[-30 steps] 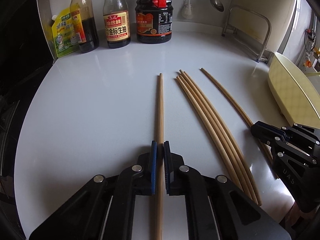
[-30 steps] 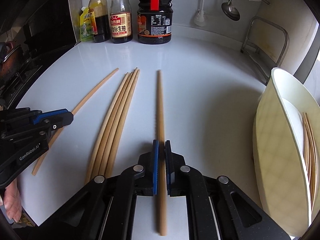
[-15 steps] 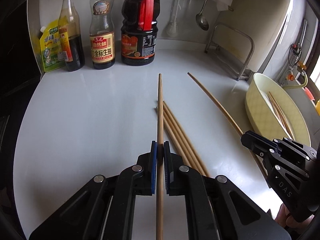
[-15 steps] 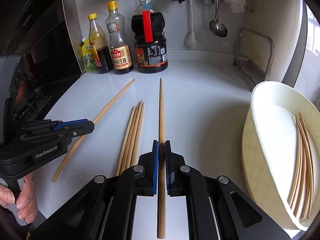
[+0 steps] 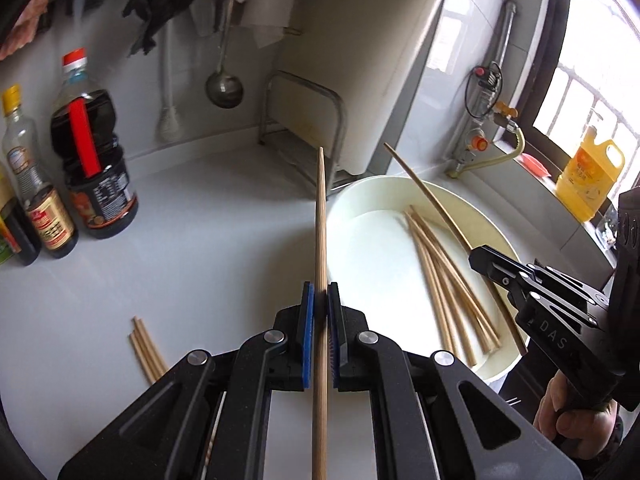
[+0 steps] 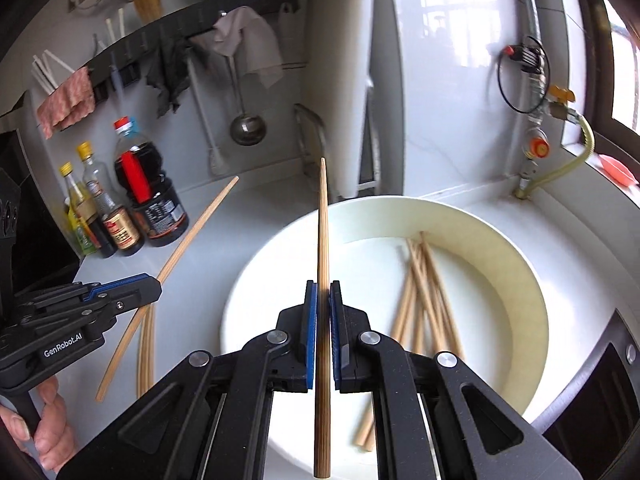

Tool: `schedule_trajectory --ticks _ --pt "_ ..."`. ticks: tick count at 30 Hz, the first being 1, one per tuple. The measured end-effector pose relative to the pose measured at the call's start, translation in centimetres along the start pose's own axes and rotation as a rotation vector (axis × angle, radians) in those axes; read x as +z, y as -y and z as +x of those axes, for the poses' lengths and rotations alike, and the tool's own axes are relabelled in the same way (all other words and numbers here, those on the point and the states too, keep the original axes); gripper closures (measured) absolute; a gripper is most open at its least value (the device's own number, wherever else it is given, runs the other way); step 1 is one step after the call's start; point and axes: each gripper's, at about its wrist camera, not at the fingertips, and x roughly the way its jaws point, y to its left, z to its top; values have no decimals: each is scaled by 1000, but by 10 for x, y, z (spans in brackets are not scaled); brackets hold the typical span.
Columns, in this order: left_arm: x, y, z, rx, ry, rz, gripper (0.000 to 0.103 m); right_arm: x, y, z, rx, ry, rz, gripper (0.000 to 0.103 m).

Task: Organize utensils
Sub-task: 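Lift and carry both held chopsticks over the white water basin, then open both grippers to drop the chopsticks into the basin, then move both open grippers back to the chopstick pile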

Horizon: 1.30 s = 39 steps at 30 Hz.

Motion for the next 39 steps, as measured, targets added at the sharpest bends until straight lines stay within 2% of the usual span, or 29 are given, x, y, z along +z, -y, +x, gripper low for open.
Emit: schedule_trajectory --ticks 3,8,11,15,18,20,21,22,24,34,39 --pt "13 20 25 -32 -31 43 96 -1 22 6 -39 -21 34 97" --pt "25 38 53 -41 -47 98 96 -5 37 21 -93 -59 47 97" --pt "24 42 65 -57 -61 109 96 -8 43 31 -115 -87 55 97" --pt "20 46 86 -73 -126 125 96 -12 47 41 -132 -115 60 97" --pt "19 48 86 -70 -131 136 95 -12 47 40 -135 -118 61 96" --pt "20 48 81 -49 -110 140 89 -9 47 33 -145 -99 68 79" --pt "22 48 78 -46 -101 137 72 -8 47 29 -149 -81 70 76" --pt "23 46 74 -43 -87 130 45 -6 47 24 -151 -66 72 74" --pt "25 42 65 -29 -46 114 21 -3 47 17 -149 -44 77 74" --pt "42 10 33 37 32 37 21 2 41 1 -117 12 85 65" --pt "37 -9 15 82 75 2 15 3 31 -5 -57 29 84 60"
